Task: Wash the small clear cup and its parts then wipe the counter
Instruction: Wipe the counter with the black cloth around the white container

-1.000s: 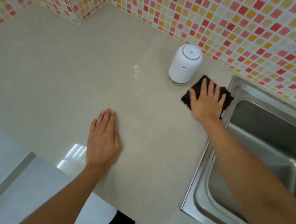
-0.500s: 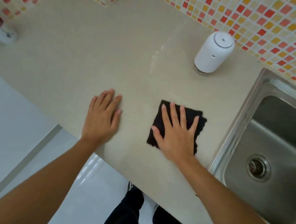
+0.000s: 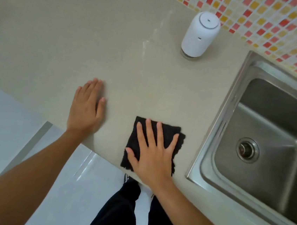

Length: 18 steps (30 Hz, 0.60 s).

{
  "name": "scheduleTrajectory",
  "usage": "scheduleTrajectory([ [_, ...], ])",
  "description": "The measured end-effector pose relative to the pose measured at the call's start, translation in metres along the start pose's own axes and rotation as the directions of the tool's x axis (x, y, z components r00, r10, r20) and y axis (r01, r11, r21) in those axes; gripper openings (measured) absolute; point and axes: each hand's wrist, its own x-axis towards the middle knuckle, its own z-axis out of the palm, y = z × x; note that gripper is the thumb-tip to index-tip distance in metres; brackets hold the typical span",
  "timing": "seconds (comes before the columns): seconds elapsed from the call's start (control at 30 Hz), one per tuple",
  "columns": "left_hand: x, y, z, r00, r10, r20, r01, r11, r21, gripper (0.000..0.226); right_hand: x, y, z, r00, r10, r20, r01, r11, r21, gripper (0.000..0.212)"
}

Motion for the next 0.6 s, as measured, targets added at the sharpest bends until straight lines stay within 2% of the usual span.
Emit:
scheduleTrajectory([
  [0.07, 0.001, 0.0, 0.001, 1.0, 0.015, -0.003, -0.015, 1.0, 0.0, 0.053, 0.032, 0.031, -0.005, 1.0, 0.003, -0.02, -0.004, 0.999, -0.036, 0.072],
  [0.2, 0.0, -0.001, 0.002, 1.0, 0.021, -0.022, -0.02, 0.999, 0.034, 0.053, 0.101, 0.103, -0.02, 0.95, 0.31, -0.04, -0.311, 0.95, -0.021, 0.07],
  [0.27, 0.001, -0.001, 0.002, 0.999, 0.032, -0.028, -0.031, 0.999, 0.035, 0.053, 0.089, 0.102, -0.016, 0.924, 0.378, -0.065, -0.378, 0.926, 0.009, 0.07],
  [0.33, 0.002, -0.001, 0.002, 0.999, 0.033, -0.033, -0.032, 0.999, 0.039, 0.052, 0.046, 0.072, -0.01, 0.931, 0.358, -0.066, -0.358, 0.934, 0.003, 0.07],
  [0.43, 0.003, 0.005, 0.007, 0.998, 0.001, -0.065, 0.003, 0.999, 0.054, 0.051, -0.015, 0.04, -0.001, 0.979, 0.203, -0.016, -0.203, 0.978, -0.049, 0.071],
  [0.5, 0.007, 0.023, 0.015, 0.997, 0.016, -0.074, -0.016, 1.0, 0.002, 0.05, 0.001, 0.054, -0.004, 0.991, 0.133, -0.015, -0.134, 0.991, -0.017, 0.071],
  [0.53, 0.009, 0.034, 0.019, 0.995, 0.068, -0.069, -0.069, 0.997, -0.015, 0.048, 0.02, 0.068, -0.006, 0.991, 0.132, -0.03, -0.132, 0.991, -0.008, 0.071],
  [0.6, 0.011, 0.05, 0.028, 0.977, 0.203, -0.059, -0.204, 0.979, -0.004, 0.04, 0.072, 0.102, -0.012, 0.974, 0.212, -0.075, -0.211, 0.977, 0.014, 0.07],
])
